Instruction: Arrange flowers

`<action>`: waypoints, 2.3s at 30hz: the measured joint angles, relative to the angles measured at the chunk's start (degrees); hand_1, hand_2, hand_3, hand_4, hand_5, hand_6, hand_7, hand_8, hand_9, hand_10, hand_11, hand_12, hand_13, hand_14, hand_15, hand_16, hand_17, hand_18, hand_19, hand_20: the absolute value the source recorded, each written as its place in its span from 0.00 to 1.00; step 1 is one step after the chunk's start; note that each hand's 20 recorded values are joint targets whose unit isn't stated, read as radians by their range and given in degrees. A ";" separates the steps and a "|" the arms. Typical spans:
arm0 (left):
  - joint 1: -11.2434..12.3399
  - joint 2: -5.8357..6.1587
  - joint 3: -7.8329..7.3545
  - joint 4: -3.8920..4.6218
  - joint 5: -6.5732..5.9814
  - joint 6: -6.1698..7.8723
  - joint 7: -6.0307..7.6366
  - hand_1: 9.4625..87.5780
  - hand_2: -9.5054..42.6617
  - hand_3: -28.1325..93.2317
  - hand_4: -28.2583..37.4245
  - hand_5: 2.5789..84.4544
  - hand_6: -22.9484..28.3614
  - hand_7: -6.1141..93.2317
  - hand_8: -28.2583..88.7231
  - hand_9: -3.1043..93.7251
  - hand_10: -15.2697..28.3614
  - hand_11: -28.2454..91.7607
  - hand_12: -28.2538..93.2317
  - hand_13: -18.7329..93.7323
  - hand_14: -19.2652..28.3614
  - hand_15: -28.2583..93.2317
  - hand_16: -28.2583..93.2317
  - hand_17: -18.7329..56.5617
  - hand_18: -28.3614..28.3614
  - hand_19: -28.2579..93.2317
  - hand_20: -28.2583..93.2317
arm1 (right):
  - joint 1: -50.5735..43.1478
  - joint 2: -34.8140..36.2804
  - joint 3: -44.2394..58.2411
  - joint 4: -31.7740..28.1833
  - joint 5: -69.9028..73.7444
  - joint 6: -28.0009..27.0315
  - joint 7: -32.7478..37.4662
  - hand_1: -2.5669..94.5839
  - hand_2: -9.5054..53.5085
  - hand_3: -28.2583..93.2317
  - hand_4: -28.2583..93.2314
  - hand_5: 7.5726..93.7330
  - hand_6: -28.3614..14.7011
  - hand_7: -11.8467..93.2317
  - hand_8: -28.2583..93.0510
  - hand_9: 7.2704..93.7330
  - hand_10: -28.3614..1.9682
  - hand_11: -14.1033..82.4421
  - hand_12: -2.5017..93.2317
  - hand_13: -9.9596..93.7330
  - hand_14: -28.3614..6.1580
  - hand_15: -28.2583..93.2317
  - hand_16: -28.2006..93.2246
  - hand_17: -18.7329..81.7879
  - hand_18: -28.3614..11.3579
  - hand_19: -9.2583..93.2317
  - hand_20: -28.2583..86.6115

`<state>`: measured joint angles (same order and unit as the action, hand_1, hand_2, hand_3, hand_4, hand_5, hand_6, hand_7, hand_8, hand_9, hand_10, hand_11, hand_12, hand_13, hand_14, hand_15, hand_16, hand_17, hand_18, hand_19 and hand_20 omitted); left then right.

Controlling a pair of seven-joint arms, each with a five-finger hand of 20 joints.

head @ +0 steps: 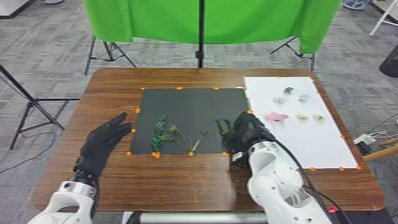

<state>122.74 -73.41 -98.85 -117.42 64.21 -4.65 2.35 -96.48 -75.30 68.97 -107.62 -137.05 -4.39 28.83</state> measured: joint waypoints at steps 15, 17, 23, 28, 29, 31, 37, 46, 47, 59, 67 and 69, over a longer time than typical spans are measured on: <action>-0.07 -0.03 -0.03 0.03 0.00 -0.26 0.05 0.13 0.10 0.77 0.09 0.47 0.49 0.10 0.20 0.46 0.62 0.34 0.35 0.45 0.71 0.30 0.28 0.30 0.73 0.25 0.41 | -0.06 0.00 -0.05 -0.09 0.36 0.02 -0.38 0.45 0.00 0.72 0.16 0.85 0.57 0.43 0.33 0.97 0.56 0.63 0.29 1.00 0.77 0.78 0.47 0.91 0.47 1.00 0.80; -0.09 -0.03 -0.04 0.03 0.00 -0.27 0.05 0.13 0.10 0.77 0.09 0.47 0.50 0.10 0.20 0.46 0.62 0.33 0.35 0.45 0.71 0.30 0.28 0.30 0.73 0.25 0.41 | -0.09 -0.01 -0.16 -0.10 0.44 -0.02 -0.38 0.43 0.00 0.73 0.16 0.85 0.57 0.44 0.27 0.98 0.55 0.62 0.29 1.00 0.77 0.78 0.47 0.91 0.47 1.00 0.80; -0.18 -0.03 -0.04 0.03 0.00 -0.29 0.03 0.13 0.10 0.77 0.09 0.47 0.50 0.10 0.20 0.46 0.62 0.34 0.35 0.45 0.71 0.30 0.28 0.30 0.73 0.25 0.41 | -0.13 -0.02 -0.56 -0.21 0.59 -0.07 -0.38 0.42 0.00 0.74 0.16 0.86 0.57 0.46 0.18 0.98 0.55 0.62 0.29 1.00 0.77 0.78 0.46 0.91 0.46 1.00 0.80; -0.13 -0.03 -0.11 0.03 0.00 -0.30 0.03 0.13 0.10 0.77 0.08 0.47 0.50 0.10 0.20 0.47 0.63 0.34 0.35 0.45 0.72 0.30 0.28 0.30 0.73 0.25 0.41 | -0.31 -0.02 -0.59 -0.45 0.81 -0.18 -0.42 0.40 0.00 0.74 0.16 0.86 0.57 0.46 0.17 0.98 0.54 0.62 0.29 1.00 0.76 0.78 0.46 0.91 0.45 1.00 0.79; -0.11 -0.03 -0.12 0.02 0.00 -0.30 0.04 0.13 0.10 0.77 0.08 0.47 0.50 0.10 0.20 0.47 0.63 0.34 0.35 0.45 0.72 0.30 0.28 0.30 0.74 0.25 0.41 | -0.37 0.00 -0.58 -0.54 0.83 -0.26 -0.44 0.40 0.00 0.74 0.16 0.86 0.57 0.46 0.17 0.98 0.54 0.62 0.29 1.00 0.76 0.78 0.46 0.91 0.45 1.00 0.80; -0.08 -0.03 -0.14 0.02 0.00 -0.30 0.04 0.14 0.11 0.77 0.08 0.48 0.50 0.10 0.20 0.47 0.63 0.34 0.35 0.45 0.72 0.30 0.28 0.30 0.74 0.25 0.41 | -0.49 0.06 -0.57 -0.71 0.83 -0.44 -0.50 0.40 0.00 0.74 0.16 0.86 0.57 0.46 0.17 0.98 0.54 0.62 0.29 1.00 0.76 0.78 0.46 0.91 0.45 1.00 0.80; -0.07 -0.14 -0.14 0.01 0.00 -0.30 0.05 0.14 0.11 0.77 0.08 0.48 0.50 0.10 0.20 0.47 0.63 0.34 0.36 0.45 0.72 0.31 0.28 0.30 0.74 0.26 0.41 | -1.09 0.77 -0.08 -2.21 0.58 -1.72 -0.66 0.40 0.00 0.73 0.17 0.86 0.57 0.46 0.17 0.98 0.54 0.61 0.29 1.00 0.76 0.78 0.46 0.90 0.45 1.00 0.80; -0.02 -0.23 -0.15 0.00 -0.01 -0.30 0.05 0.14 0.11 0.77 0.08 0.48 0.50 0.10 0.20 0.48 0.63 0.34 0.36 0.45 0.73 0.31 0.28 0.29 0.74 0.26 0.41 | -1.06 6.29 3.20 -8.07 1.12 -4.40 -0.76 0.39 0.00 0.74 0.17 0.70 0.57 0.31 0.19 0.81 0.40 0.40 0.28 0.88 0.62 0.74 0.50 0.76 0.34 1.00 0.75; -0.02 -0.24 -0.15 0.00 -0.01 -0.30 0.05 0.14 0.11 0.77 0.08 0.48 0.50 0.10 0.20 0.48 0.63 0.34 0.36 0.45 0.73 0.31 0.28 0.29 0.74 0.26 0.41 | -0.79 7.12 3.82 -8.23 0.90 -4.40 -0.79 0.40 0.00 0.75 0.17 0.66 0.58 0.29 0.19 0.74 0.37 0.35 0.27 0.86 0.59 0.75 0.50 0.74 0.33 1.00 0.74; 0.27 -0.24 -0.23 -0.05 -0.03 -0.28 0.06 0.14 0.11 0.77 0.08 0.48 0.50 0.10 0.20 0.48 0.63 0.34 0.36 0.45 0.73 0.31 0.28 0.29 0.74 0.26 0.41 | 5.79 15.29 13.46 -2.97 -2.25 -23.15 -1.06 0.41 0.00 0.78 0.15 0.47 0.60 0.23 0.19 0.51 0.32 0.25 0.26 0.77 0.49 0.78 0.49 0.68 0.27 1.00 0.71; 0.30 -0.21 -0.23 -0.04 -0.07 -0.29 0.03 0.14 0.11 0.77 0.08 0.48 0.50 0.10 0.20 0.48 0.64 0.34 0.36 0.46 0.73 0.31 0.28 0.29 0.74 0.26 0.41 | 5.76 15.68 12.23 0.98 -3.80 -18.38 -2.90 0.44 0.00 0.78 0.14 0.49 0.64 0.25 0.18 0.57 0.37 0.29 0.26 0.80 0.58 0.81 0.48 0.72 0.32 1.00 0.73; 0.29 -0.21 -0.23 -0.04 -0.08 -0.30 0.01 0.14 0.11 0.77 0.08 0.48 0.50 0.10 0.20 0.48 0.64 0.34 0.36 0.46 0.73 0.31 0.28 0.29 0.74 0.26 0.41 | 5.67 15.61 11.18 1.74 -4.27 -15.54 -3.54 0.46 0.00 0.78 0.13 0.52 0.66 0.26 0.18 0.62 0.40 0.31 0.26 0.82 0.61 0.81 0.48 0.73 0.33 1.00 0.74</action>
<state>123.04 -73.62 -99.08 -117.46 64.13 -4.94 2.37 -90.81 -59.69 80.15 -105.88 -141.32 -19.94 25.28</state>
